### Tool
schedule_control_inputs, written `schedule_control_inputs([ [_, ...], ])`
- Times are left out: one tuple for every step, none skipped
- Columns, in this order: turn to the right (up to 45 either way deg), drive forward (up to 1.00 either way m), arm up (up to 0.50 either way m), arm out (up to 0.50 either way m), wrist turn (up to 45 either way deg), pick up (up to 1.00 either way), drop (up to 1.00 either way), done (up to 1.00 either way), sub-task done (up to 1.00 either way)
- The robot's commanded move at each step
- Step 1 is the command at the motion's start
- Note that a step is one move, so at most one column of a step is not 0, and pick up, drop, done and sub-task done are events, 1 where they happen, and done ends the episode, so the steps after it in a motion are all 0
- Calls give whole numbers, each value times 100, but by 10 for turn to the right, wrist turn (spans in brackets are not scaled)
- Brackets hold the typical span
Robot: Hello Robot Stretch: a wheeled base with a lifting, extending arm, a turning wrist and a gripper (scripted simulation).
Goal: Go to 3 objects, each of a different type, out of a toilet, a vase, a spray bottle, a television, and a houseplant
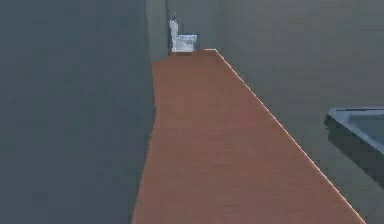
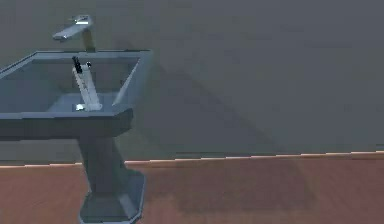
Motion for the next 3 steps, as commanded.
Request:
schedule_control_inputs([
  [0,100,0,0,0,0,0,0,0],
  [0,100,0,0,0,0,0,0,0],
  [0,100,0,0,0,0,0,0,0],
])
